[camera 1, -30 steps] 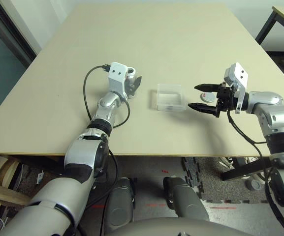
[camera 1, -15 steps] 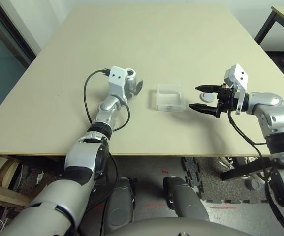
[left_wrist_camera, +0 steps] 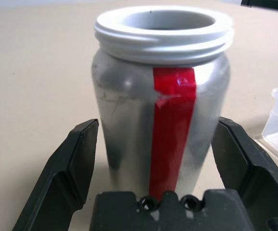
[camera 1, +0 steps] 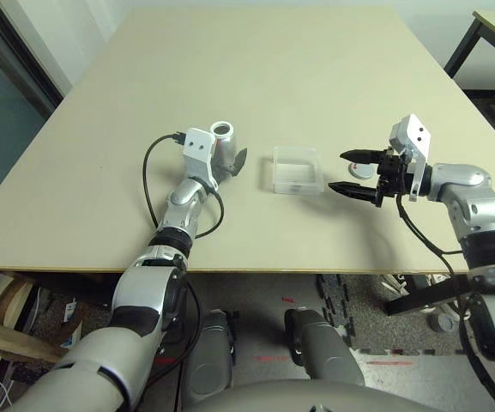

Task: Pour the medicine from the bottle into the box.

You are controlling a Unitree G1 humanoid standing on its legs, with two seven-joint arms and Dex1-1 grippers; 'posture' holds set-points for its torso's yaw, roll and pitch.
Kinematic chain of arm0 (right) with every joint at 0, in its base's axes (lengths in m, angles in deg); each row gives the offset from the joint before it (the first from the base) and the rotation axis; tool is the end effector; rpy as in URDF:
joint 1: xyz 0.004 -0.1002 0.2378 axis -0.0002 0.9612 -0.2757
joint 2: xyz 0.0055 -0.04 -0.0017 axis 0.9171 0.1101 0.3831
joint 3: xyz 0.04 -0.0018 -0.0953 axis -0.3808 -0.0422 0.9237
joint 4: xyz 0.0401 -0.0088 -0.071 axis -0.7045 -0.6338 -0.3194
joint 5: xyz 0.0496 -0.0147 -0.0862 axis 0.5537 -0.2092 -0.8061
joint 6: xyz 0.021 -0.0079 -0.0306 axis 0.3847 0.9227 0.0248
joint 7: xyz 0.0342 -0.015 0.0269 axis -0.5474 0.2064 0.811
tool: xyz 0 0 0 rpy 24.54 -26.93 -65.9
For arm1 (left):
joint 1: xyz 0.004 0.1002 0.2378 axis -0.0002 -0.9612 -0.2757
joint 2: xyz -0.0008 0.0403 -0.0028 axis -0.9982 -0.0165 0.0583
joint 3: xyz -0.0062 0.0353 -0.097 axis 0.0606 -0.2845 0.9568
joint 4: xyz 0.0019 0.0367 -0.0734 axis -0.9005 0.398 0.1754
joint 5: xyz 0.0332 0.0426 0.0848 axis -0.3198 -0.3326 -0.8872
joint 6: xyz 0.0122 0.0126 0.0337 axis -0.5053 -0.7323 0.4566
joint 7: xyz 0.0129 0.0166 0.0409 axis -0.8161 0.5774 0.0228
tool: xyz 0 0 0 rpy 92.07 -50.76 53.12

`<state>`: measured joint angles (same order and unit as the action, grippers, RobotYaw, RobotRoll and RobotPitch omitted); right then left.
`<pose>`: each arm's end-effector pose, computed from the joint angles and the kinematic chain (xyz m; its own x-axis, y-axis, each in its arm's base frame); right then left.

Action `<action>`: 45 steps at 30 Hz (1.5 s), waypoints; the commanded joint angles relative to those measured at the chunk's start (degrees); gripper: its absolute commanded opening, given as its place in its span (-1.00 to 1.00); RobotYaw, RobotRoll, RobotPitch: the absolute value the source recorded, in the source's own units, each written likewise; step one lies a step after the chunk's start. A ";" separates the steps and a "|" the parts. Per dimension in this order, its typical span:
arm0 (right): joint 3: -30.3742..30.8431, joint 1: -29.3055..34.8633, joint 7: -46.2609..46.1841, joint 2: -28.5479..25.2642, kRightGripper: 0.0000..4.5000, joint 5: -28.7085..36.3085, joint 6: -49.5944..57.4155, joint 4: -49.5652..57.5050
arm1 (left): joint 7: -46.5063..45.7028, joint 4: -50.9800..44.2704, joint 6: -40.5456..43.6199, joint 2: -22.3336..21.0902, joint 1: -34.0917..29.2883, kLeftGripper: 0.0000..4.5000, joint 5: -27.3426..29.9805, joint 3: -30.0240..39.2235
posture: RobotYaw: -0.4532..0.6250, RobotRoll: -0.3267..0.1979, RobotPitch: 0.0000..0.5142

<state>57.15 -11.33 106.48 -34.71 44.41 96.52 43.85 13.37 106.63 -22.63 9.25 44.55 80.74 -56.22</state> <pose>0.3053 -0.2603 0.1462 0.4738 0.8469 -0.2413 -0.8803 0.4480 -0.1562 0.3213 0.1641 0.0678 0.9139 -0.3990 0.0750 0.3984 0.9169 0.0236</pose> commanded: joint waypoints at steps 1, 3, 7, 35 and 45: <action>0.41 -0.10 -0.01 -0.08 1.00 -0.35 -0.48 -0.48 | 0.74 -6.75 2.80 0.28 -4.02 0.99 1.37 -0.72 | -0.48 0.25 -0.55; 0.35 0.06 -0.06 -0.04 1.00 -0.29 -0.55 -0.46 | 0.48 -11.29 4.73 0.15 -6.29 0.99 1.72 -1.00 | -0.47 0.25 -0.54; 0.32 0.35 -0.14 0.07 1.00 -0.24 -0.55 -0.24 | 0.26 -21.74 8.64 0.04 -11.67 0.99 1.56 -2.48 | -0.47 0.25 -0.54; -16.99 7.67 -18.35 -0.68 1.00 9.41 7.72 7.72 | -0.04 -41.16 33.75 -23.34 -16.43 0.99 13.09 12.98 | -0.43 0.25 -0.45; -23.97 8.53 -32.90 0.38 1.00 9.79 7.63 6.43 | -0.09 -15.78 23.54 -30.85 -4.85 0.99 10.15 13.80 | -0.50 0.25 -0.40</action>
<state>34.93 -3.79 75.79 -34.47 54.19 104.74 50.89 13.27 87.71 2.67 -20.67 38.89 91.77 -42.44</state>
